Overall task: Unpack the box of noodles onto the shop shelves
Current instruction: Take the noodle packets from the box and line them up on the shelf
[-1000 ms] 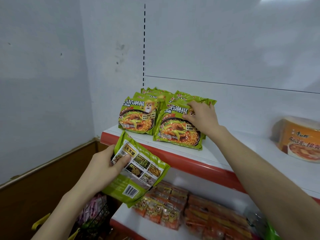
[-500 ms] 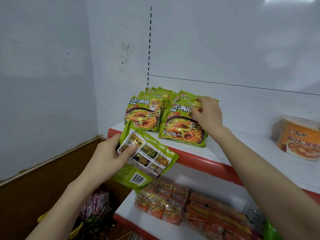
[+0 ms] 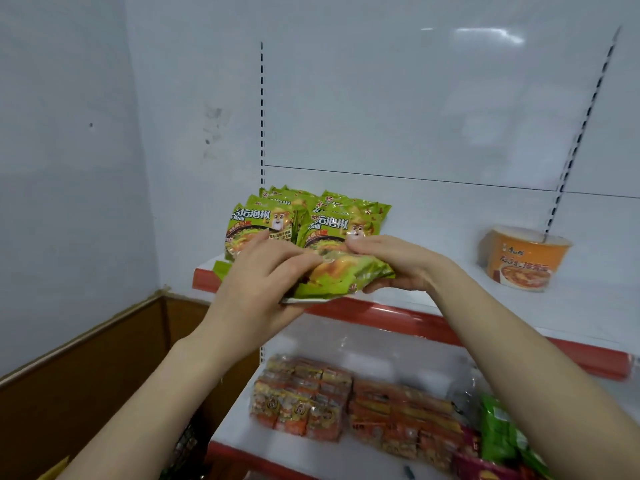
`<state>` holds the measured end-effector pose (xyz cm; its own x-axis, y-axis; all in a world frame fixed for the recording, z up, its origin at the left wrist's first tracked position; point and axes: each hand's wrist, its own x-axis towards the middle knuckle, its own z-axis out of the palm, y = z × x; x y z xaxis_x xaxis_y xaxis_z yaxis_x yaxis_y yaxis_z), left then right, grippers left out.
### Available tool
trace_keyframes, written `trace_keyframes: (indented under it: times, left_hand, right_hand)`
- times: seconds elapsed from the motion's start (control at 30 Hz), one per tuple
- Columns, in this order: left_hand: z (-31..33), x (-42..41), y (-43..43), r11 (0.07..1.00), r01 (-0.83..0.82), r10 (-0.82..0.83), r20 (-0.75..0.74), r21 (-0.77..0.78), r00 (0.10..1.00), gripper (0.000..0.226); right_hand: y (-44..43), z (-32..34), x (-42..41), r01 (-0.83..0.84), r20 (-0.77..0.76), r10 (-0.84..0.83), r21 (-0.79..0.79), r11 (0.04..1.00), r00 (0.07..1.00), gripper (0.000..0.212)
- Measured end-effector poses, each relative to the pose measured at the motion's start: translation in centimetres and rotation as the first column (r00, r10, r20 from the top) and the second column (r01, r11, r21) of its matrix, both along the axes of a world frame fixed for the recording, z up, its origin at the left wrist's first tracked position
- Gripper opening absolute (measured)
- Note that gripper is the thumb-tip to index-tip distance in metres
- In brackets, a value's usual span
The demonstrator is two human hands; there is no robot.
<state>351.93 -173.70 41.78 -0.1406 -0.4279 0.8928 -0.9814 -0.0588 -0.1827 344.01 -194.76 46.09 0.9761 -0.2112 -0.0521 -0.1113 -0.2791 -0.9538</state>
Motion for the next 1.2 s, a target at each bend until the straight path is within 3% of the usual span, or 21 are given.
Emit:
trace_keyframes:
  times: [0.07,0.13,0.2,0.27,0.33,0.4,0.5,0.6,0.7,0.77,0.83,0.9,1.03,1.07,1.13,1.2]
  left_hand:
    - [-0.7,0.3,-0.3,0.997,-0.059,0.059,-0.003,0.042,0.998,0.035]
    - [-1.5,0.6,-0.5,0.981,-0.162,0.170,-0.075,0.107,0.982,0.046]
    - [-2.5,1.0,-0.4,0.956,-0.257,0.282,-0.199,0.144,0.939,0.059]
    - [-3.1,1.2,-0.2,0.970,-0.225,0.243,-0.395,0.093,0.886,0.059]
    - [-2.6,0.5,0.0,0.995,-0.103,0.081,-0.668,0.006,0.740,0.046]
    - [-1.8,0.0,-0.1,0.997,-0.006,-0.068,-0.851,-0.083,0.521,0.037]
    - [-0.8,-0.4,-0.7,0.990,0.121,-0.109,-0.911,-0.065,0.399,0.053]
    - [-0.4,-0.4,-1.6,0.955,0.292,-0.014,-0.975,0.052,0.220,0.078]
    - [0.0,-0.6,-2.7,0.890,0.455,-0.018,-1.000,-0.027,-0.024,0.031]
    - [0.0,-0.7,-3.6,0.859,0.476,-0.096,-0.973,-0.188,-0.211,0.011]
    - [-0.2,-0.8,-5.0,0.835,0.404,-0.205,-0.893,-0.373,-0.401,0.014]
    - [-0.2,-1.1,-7.0,0.819,0.279,-0.316,-0.799,-0.502,-0.511,0.026]
    - [0.2,-3.1,-11.9,0.746,0.186,-0.485,-0.713,-0.640,-0.506,0.010]
    - [0.3,-3.7,-13.3,0.731,0.183,-0.512,-0.705,-0.658,-0.490,0.013]
    - [0.3,-4.4,-15.7,0.715,0.205,-0.539,-0.713,-0.668,-0.448,0.020]
    - [0.1,-4.6,-17.6,0.744,0.274,-0.529,-0.787,-0.610,-0.317,0.022]
  right_hand:
    - [-0.4,0.0,-0.9,0.088,0.118,-0.097,0.084,0.993,0.988,0.014]
    - [-0.7,0.0,-2.1,0.167,0.206,-0.198,0.162,0.973,0.958,0.021]
    - [-0.9,-0.1,-3.2,0.219,0.274,-0.268,0.196,0.956,0.924,0.025]
    - [-1.0,-0.1,-4.4,0.255,0.329,-0.304,0.183,0.949,0.894,0.027]
    - [-1.0,0.1,-5.4,0.273,0.361,-0.309,0.148,0.951,0.880,0.028]
    - [-0.7,0.3,-6.1,0.266,0.372,-0.289,0.113,0.957,0.882,0.030]
    - [-0.3,0.5,-6.6,0.245,0.388,-0.256,0.078,0.966,0.885,0.031]
    - [-0.2,0.7,-6.9,0.226,0.384,-0.223,0.036,0.973,0.896,0.031]
    - [-0.7,0.8,-7.0,0.244,0.354,-0.226,-0.006,0.970,0.907,0.027]
    - [-1.5,0.9,-7.0,0.277,0.387,-0.308,0.136,0.951,0.869,0.019]
    - [-2.9,1.0,-7.2,0.233,0.421,-0.431,0.444,0.865,0.798,0.016]
    - [-4.5,0.5,-7.4,0.208,0.370,-0.500,0.602,0.771,0.783,0.033]
    - [-5.8,-1.7,-6.7,0.212,0.267,-0.389,0.511,0.833,0.882,0.079]
    - [-5.8,-2.1,-6.2,0.200,0.280,-0.370,0.490,0.849,0.886,0.079]
    - [-6.0,-2.5,-5.2,0.217,0.355,-0.420,0.489,0.845,0.835,0.045]
    - [-6.8,-2.0,-4.6,0.248,0.396,-0.518,0.560,0.790,0.758,0.020]
